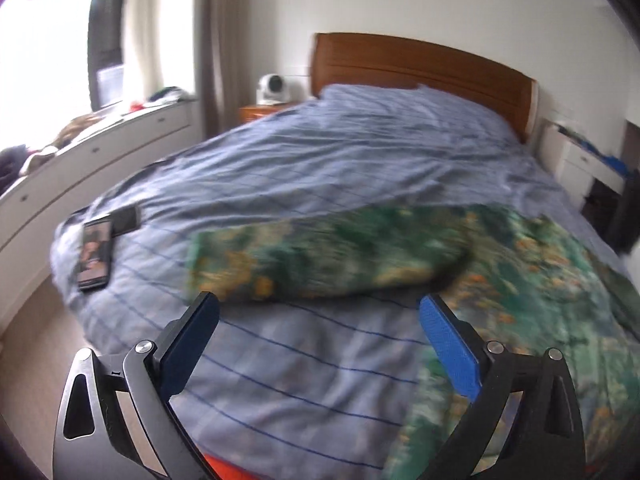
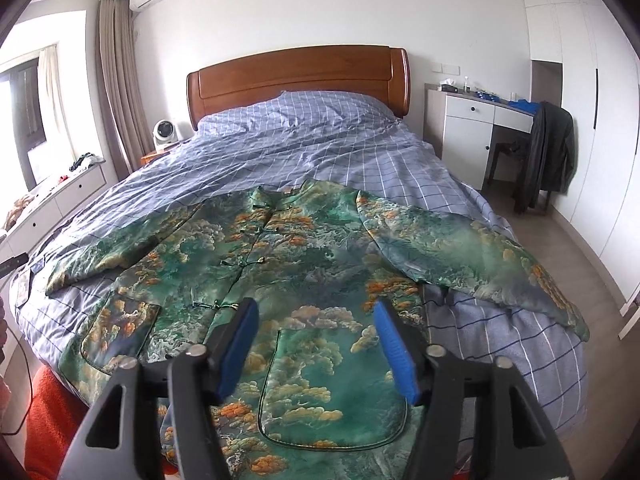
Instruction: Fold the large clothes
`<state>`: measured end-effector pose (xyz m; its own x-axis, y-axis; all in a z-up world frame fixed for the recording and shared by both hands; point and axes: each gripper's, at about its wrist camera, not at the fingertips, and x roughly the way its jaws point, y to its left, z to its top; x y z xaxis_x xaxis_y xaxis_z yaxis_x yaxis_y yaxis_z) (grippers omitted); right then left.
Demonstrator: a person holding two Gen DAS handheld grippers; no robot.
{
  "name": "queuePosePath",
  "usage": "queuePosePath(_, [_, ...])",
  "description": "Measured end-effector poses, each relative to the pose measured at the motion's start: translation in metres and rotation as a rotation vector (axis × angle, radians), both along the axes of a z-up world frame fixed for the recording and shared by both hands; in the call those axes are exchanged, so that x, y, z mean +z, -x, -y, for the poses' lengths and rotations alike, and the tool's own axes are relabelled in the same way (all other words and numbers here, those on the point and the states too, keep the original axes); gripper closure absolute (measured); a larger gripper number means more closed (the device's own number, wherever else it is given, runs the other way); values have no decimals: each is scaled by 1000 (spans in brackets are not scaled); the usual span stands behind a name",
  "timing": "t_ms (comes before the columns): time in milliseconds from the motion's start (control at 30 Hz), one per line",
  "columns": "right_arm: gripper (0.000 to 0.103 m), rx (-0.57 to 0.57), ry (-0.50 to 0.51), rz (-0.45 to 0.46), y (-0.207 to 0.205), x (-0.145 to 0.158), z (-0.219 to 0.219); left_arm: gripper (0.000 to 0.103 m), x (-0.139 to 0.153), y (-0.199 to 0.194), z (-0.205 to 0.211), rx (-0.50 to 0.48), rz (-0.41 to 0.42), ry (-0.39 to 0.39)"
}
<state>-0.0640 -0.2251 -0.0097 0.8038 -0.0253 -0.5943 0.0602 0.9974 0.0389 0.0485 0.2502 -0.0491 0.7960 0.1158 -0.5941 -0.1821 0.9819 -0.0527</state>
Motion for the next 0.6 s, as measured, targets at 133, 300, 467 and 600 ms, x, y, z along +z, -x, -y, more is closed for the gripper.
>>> queuePosePath(133, [28,-3,27,-20,0,-4,-3,2,-7,-5,55,-147,-57,47])
queuePosePath(300, [28,-41,41,-95,-7,-20,6,2,-43,-19,117,-295,-174,81])
queuePosePath(467, [27,-99,39,-200,-11,-48,23,2,-88,-34,156,-348,-279,28])
queuePosePath(600, [21,-113,55,-265,-16,-67,28,2,-124,-42,170,-331,-358,-3])
